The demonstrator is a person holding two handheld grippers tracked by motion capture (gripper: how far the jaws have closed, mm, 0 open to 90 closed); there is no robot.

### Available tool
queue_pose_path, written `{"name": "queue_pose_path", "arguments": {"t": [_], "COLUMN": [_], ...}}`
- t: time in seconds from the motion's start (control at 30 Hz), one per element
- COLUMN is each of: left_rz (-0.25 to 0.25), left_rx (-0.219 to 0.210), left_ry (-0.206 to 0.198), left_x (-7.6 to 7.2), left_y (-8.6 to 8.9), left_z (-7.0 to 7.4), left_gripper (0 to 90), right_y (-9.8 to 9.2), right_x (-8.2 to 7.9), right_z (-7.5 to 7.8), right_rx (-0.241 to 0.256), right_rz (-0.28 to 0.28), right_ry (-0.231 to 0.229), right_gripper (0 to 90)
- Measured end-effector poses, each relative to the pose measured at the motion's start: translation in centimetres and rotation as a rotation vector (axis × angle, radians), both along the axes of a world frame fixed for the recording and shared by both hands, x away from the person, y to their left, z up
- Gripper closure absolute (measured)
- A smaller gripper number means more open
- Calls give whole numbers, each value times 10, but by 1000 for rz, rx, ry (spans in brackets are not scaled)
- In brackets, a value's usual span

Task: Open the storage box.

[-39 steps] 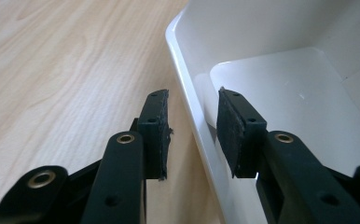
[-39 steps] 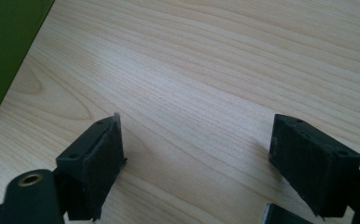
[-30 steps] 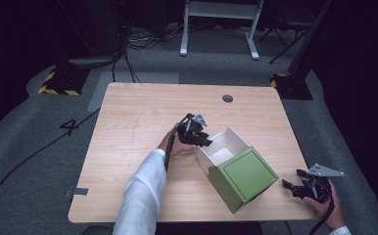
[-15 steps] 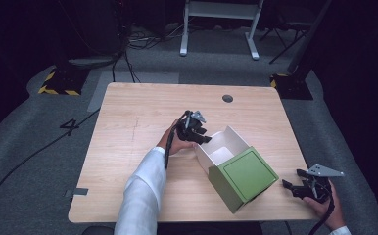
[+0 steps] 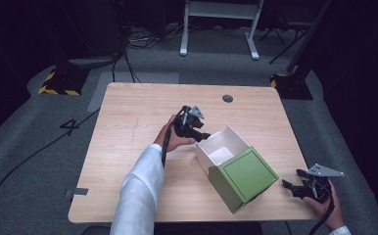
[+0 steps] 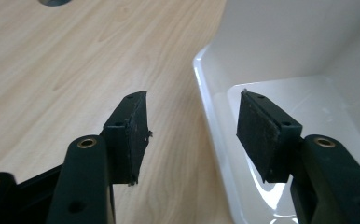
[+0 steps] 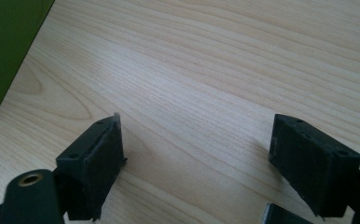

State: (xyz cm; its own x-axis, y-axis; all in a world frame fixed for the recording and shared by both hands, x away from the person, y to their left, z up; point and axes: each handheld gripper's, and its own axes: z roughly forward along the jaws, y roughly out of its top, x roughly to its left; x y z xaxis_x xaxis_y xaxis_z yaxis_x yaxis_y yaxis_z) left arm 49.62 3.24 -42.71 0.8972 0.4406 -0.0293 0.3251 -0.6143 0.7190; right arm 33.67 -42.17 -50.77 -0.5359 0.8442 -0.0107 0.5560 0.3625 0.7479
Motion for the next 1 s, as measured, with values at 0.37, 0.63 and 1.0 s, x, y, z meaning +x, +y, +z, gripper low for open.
{"name": "queue_pose_path", "arguments": {"t": [0.37,0.63,1.0], "left_rz": [87,133,125], "left_rx": [21,47,118], "left_ry": [-84,-115,-160], "left_x": [-3,-10,-25], "left_y": [12,33,51], "left_z": [23,34,43], "left_gripper": [309,241,176], "right_y": [0,0,0], "right_x": [0,0,0], "right_z": [0,0,0], "right_rx": [-1,0,0], "right_rz": [0,0,0], "right_ry": [0,1,0], "right_gripper": [175,175,175]}}
